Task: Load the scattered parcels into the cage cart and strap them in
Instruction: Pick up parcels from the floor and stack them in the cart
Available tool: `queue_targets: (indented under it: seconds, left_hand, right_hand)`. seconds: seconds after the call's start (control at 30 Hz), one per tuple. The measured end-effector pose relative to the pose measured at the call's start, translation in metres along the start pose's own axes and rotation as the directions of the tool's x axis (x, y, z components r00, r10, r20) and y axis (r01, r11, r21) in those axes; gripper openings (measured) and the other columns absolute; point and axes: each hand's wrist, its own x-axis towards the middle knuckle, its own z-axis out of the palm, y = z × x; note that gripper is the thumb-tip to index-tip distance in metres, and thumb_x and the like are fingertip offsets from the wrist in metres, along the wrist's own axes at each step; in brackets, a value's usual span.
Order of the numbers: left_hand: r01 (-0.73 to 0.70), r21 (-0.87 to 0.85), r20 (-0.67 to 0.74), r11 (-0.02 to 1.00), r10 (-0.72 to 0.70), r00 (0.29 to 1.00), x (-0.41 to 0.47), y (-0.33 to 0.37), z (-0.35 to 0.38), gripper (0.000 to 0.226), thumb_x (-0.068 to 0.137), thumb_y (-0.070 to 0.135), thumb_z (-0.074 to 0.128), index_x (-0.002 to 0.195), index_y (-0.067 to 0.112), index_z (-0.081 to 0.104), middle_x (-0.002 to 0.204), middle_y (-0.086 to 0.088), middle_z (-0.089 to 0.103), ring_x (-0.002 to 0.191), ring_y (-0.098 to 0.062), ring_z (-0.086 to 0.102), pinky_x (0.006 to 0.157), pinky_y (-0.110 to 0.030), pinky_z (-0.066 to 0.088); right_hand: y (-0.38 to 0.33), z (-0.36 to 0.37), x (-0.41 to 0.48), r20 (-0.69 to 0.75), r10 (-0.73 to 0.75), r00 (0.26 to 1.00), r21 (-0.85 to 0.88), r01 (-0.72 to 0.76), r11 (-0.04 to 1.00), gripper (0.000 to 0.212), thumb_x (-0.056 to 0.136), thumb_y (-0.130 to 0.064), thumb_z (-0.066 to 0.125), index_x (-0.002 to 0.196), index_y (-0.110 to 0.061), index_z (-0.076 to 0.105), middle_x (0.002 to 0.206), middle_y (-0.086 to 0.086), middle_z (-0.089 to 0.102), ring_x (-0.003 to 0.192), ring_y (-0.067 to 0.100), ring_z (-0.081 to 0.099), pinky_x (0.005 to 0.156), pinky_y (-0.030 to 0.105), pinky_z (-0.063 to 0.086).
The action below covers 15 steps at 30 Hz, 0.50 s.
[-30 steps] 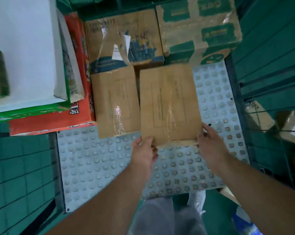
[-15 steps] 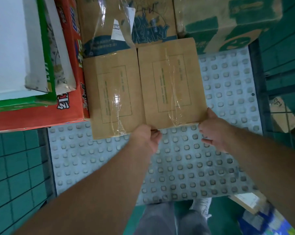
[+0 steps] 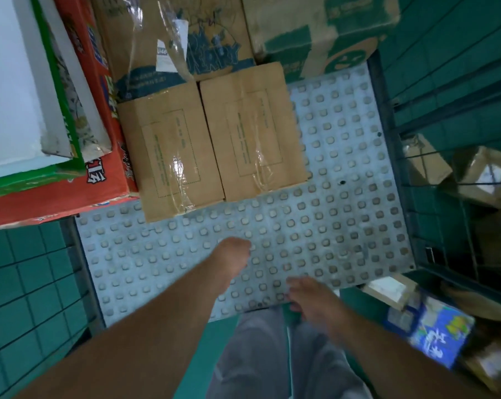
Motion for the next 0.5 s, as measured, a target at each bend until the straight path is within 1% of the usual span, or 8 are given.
queue_targets:
  seconds: [0.03,0.1,0.17,0.23,0.3,0.4,0.47,0.5]
  left_hand:
    - [-0.014,0.082,0.004,0.997,0.013,1.0,-0.012,-0.012,0.008,0.018,0.107,0.015,0.043,0.097,0.017,0.057,0.113,-0.009,0.063,0.097,-0.024,0.059,0.081,-0.032,0.048]
    - [-0.026,0.174,0.022,0.984,0.023,0.999,-0.039,-0.028,0.021,0.023,0.105,0.014,0.043,0.086,0.017,0.056,0.114,-0.012,0.066,0.093,-0.026,0.06,0.076,-0.031,0.045]
    - [-0.024,0.2,0.044,0.98,0.015,0.999,-0.068,-0.042,0.029,0.019,0.106,0.019,0.044,0.097,0.014,0.061,0.115,-0.009,0.07,0.088,-0.023,0.063,0.072,-0.03,0.048]
    - [-0.11,0.268,0.065,0.957,0.096,0.993,-0.101,-0.052,0.036,0.023,0.106,0.024,0.047,0.112,0.01,0.064,0.12,-0.012,0.071,0.094,-0.023,0.065,0.085,-0.036,0.055]
    - [-0.188,0.317,0.054,0.93,0.18,0.982,-0.123,-0.057,0.04,0.019,0.105,0.024,0.048,0.109,0.013,0.063,0.12,-0.014,0.07,0.096,-0.023,0.064,0.09,-0.039,0.055]
    - [-0.228,0.354,0.033,0.907,0.231,0.972,-0.172,-0.052,0.054,0.012,0.103,0.018,0.049,0.099,0.013,0.059,0.103,-0.011,0.065,0.089,-0.025,0.059,0.072,-0.032,0.049]
    - [-0.232,0.379,0.024,0.896,0.241,0.97,-0.203,-0.047,0.069,0.017,0.101,0.015,0.048,0.086,0.013,0.057,0.095,-0.014,0.06,0.084,-0.026,0.055,0.069,-0.031,0.041]
    - [-0.251,0.404,0.02,0.88,0.266,0.964,-0.221,-0.045,0.082,0.022,0.101,0.015,0.047,0.08,0.015,0.055,0.093,-0.014,0.058,0.083,-0.025,0.053,0.069,-0.031,0.039]
  right_hand:
    - [0.014,-0.001,-0.021,0.03,0.021,0.999,0.07,-0.023,0.997,0.016,0.105,-0.024,0.05,0.096,-0.02,0.063,0.099,0.002,0.066,0.089,0.018,0.063,0.068,0.028,0.048]
    - [0.04,-0.01,-0.058,0.005,0.077,0.997,0.218,-0.076,0.973,0.017,0.105,-0.034,0.052,0.105,-0.021,0.063,0.106,0.0,0.071,0.097,0.017,0.065,0.074,0.029,0.047]
    - [0.068,-0.025,-0.085,-0.055,0.109,0.993,0.346,-0.083,0.934,0.021,0.102,-0.036,0.057,0.113,-0.02,0.066,0.106,0.003,0.076,0.1,0.022,0.069,0.082,0.033,0.049]
    - [0.092,-0.041,-0.12,-0.145,0.096,0.985,0.404,-0.03,0.914,0.023,0.102,-0.035,0.058,0.115,-0.018,0.066,0.105,0.006,0.077,0.101,0.026,0.069,0.085,0.036,0.05]
    - [0.111,-0.059,-0.136,-0.224,0.072,0.972,0.402,0.025,0.915,0.021,0.103,-0.031,0.056,0.116,-0.016,0.065,0.105,0.009,0.075,0.099,0.027,0.068,0.082,0.036,0.049]
    - [0.138,-0.08,-0.173,-0.295,0.009,0.955,0.355,0.101,0.929,0.018,0.104,-0.024,0.053,0.116,-0.015,0.064,0.105,0.007,0.072,0.095,0.022,0.067,0.072,0.03,0.045]
    - [0.156,-0.094,-0.195,-0.315,-0.047,0.948,0.328,0.155,0.932,0.016,0.103,-0.023,0.055,0.115,-0.018,0.064,0.105,0.003,0.071,0.094,0.018,0.067,0.069,0.028,0.046]
    - [0.168,-0.101,-0.207,-0.33,-0.081,0.94,0.306,0.188,0.933,0.015,0.102,-0.024,0.056,0.114,-0.02,0.065,0.105,0.0,0.071,0.095,0.018,0.068,0.073,0.03,0.049]
